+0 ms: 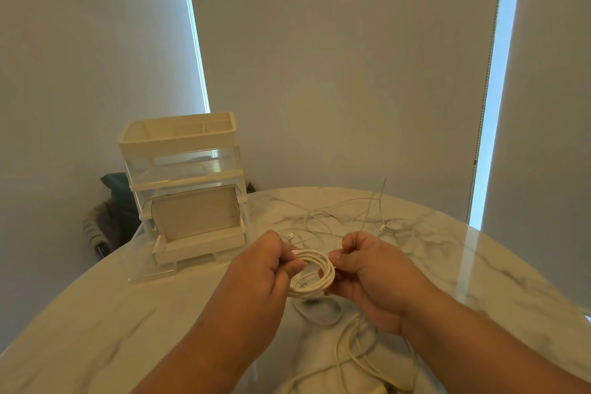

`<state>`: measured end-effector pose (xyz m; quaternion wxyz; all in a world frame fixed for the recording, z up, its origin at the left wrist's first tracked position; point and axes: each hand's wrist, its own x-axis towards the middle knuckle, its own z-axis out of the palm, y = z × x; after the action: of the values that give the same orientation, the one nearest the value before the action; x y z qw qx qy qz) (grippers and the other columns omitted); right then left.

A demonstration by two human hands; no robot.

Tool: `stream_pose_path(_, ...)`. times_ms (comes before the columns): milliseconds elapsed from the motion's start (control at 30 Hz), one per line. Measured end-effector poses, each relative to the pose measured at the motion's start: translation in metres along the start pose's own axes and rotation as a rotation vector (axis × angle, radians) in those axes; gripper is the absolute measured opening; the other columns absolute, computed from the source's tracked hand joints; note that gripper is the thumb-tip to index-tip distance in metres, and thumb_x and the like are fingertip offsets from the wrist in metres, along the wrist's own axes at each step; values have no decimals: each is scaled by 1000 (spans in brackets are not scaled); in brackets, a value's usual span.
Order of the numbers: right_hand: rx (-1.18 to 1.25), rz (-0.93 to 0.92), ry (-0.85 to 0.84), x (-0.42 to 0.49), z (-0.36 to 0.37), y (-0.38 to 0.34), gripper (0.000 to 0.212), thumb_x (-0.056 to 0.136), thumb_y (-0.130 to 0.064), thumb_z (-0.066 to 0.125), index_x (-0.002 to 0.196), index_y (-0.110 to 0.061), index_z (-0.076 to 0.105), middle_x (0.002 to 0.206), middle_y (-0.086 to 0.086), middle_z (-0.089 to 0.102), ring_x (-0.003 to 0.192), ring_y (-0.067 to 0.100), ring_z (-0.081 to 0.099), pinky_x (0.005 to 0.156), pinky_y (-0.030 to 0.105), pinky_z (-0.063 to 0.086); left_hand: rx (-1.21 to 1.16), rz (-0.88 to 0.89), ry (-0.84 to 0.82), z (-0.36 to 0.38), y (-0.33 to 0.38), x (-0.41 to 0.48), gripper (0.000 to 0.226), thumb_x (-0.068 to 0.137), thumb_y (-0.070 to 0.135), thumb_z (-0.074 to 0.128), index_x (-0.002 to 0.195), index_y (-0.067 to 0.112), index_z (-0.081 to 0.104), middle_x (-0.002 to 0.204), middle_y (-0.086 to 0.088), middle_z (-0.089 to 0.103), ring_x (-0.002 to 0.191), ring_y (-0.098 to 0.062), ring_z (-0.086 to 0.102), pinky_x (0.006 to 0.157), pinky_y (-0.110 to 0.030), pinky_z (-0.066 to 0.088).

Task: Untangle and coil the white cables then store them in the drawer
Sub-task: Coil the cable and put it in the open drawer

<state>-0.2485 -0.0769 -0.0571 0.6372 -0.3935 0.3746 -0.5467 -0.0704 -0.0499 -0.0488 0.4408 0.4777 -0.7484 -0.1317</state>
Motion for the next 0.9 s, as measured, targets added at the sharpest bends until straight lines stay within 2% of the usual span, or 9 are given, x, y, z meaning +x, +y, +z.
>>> stream_pose_path(200, 76, -59, 57, -1, 4, -1, 29, 93, 17, 47, 88, -11, 42, 65, 14, 59, 57, 25, 61, 58, 40, 59, -19, -25, 78, 5, 2, -1, 19, 95, 24, 59, 78, 28, 52, 74, 12, 63, 75, -4, 55, 62, -16, 42)
stream_pose_path(300, 53, -152, 133, -4, 5, -3, 31, 90, 16, 55, 86, -12, 42, 67, 13, 63, 56, 22, 65, 57, 35, 56, 15, -44, 54, 7, 1, -1, 19, 95, 27, 60, 78, 30, 52, 73, 11, 63, 72, -4, 55, 61, -19, 43)
stream_pose_path(400, -49, -270, 185, -9, 7, -6, 31, 85, 8, 67, 81, -14, 47, 72, 12, 68, 61, 19, 66, 51, 29, 46, 59, -40, 35, 7, 2, 0, 20, 94, 28, 60, 76, 29, 52, 69, 8, 61, 70, -4, 53, 60, -17, 41)
stream_pose_path(467, -50, -336, 180, -15, 10, -8, 28, 80, 2, 74, 79, -14, 52, 75, 11, 72, 67, 20, 65, 54, 29, 44, 75, -34, 42, 8, 3, 0, 21, 95, 28, 59, 76, 28, 51, 68, 8, 61, 70, -5, 53, 60, -18, 41)
stream_pose_path(567, -126, -379, 83, -24, 19, -9, 7, 82, -14, 73, 79, -16, 68, 91, 9, 77, 86, 22, 70, 72, 33, 47, 75, -45, 78, 10, 4, 0, 22, 95, 29, 58, 75, 29, 49, 67, 9, 60, 71, -5, 53, 59, -18, 40)
stream_pose_path(633, -207, -396, 60, -27, 22, -6, 15, 91, -15, 65, 84, -23, 75, 97, 2, 78, 96, 16, 71, 78, 31, 47, 38, -54, 120, 10, 3, -1, 22, 95, 28, 59, 75, 30, 50, 68, 9, 60, 70, -4, 54, 60, -20, 42)
stream_pose_path(767, -159, -370, 46, -28, 24, -2, 7, 85, -14, 72, 86, -21, 75, 90, -2, 78, 82, 6, 70, 69, 15, 46, -29, -28, 191, 13, 6, -5, 17, 95, 28, 60, 79, 30, 52, 71, 10, 62, 72, -6, 57, 63, -25, 45)
stream_pose_path(800, -107, -339, 40, -27, 23, -2, 8, 80, -13, 76, 83, -20, 74, 86, 0, 77, 78, 8, 68, 70, 18, 46, -41, -16, 199, 14, 8, -6, 17, 94, 27, 60, 79, 31, 52, 71, 11, 61, 72, -7, 56, 61, -23, 44)
stream_pose_path(900, 16, -228, 34, -23, 22, -1, 15, 64, -20, 80, 77, -24, 75, 87, 6, 74, 82, 18, 64, 82, 39, 41, -49, -7, 197, 14, 9, -6, 19, 94, 26, 59, 78, 33, 51, 76, 15, 61, 69, -6, 56, 60, -19, 44)
